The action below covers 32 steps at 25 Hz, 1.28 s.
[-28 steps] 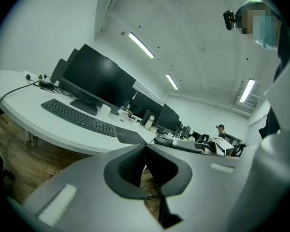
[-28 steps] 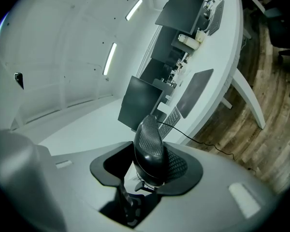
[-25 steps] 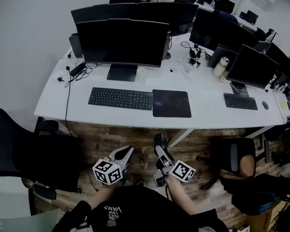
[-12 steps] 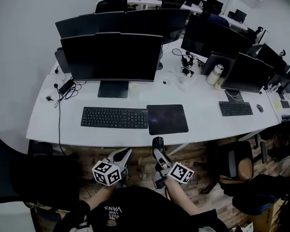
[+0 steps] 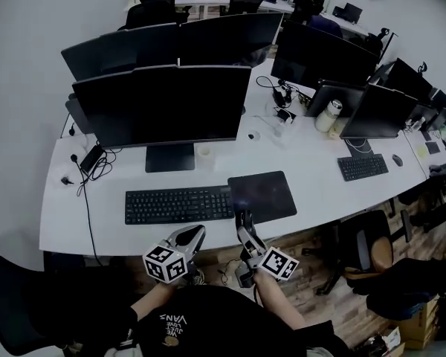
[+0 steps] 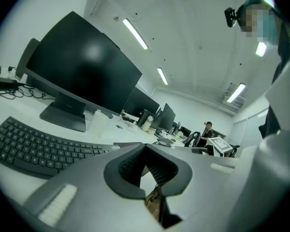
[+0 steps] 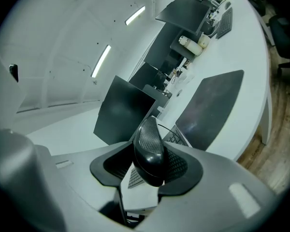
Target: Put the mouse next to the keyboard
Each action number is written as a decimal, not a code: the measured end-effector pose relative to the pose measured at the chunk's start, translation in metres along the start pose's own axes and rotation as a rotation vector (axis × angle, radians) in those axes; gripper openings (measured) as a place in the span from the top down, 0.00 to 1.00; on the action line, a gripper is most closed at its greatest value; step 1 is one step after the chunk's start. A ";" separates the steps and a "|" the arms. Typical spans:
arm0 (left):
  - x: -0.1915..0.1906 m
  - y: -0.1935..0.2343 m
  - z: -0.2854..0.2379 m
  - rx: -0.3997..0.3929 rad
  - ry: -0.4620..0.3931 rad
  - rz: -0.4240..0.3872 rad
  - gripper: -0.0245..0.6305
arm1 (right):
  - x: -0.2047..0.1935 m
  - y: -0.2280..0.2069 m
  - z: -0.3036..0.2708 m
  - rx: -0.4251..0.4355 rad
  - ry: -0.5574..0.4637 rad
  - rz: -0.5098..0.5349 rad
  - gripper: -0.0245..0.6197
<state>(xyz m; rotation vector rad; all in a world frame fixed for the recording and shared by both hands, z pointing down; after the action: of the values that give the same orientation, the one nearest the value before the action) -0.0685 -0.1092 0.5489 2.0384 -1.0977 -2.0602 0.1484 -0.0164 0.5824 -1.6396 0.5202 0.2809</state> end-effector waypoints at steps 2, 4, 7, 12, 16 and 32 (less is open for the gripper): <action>0.007 0.010 -0.007 -0.027 0.009 -0.008 0.96 | 0.001 -0.002 -0.011 -0.017 -0.017 0.004 0.69; 0.012 0.019 -0.012 -0.045 0.015 -0.011 0.96 | 0.001 -0.004 -0.022 -0.034 -0.030 0.011 0.69; 0.014 0.036 -0.017 -0.043 0.022 0.002 0.96 | 0.002 -0.006 -0.037 -0.055 -0.040 0.026 0.69; 0.015 0.050 -0.027 -0.014 0.008 0.027 0.96 | 0.017 -0.015 -0.052 -0.069 -0.027 0.052 0.69; 0.017 0.058 -0.038 0.045 -0.017 0.027 0.96 | 0.033 -0.026 -0.070 -0.053 0.021 0.072 0.69; 0.008 0.033 -0.086 0.304 -0.143 0.073 0.96 | 0.085 -0.092 -0.134 -0.031 0.299 0.089 0.69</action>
<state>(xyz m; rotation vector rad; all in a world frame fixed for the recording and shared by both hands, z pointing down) -0.0071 -0.1756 0.5683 1.9571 -1.5720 -2.1432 0.2513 -0.1564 0.6408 -1.7004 0.8201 0.1093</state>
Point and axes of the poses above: the fingertips, and each gripper's own axes: z backward along the fingers, y to its left, x out of its top, the point moved 8 cm from there along z, backward along the fingers, and after that the axes turned 6 degrees about -y, right-handed, at the moved point
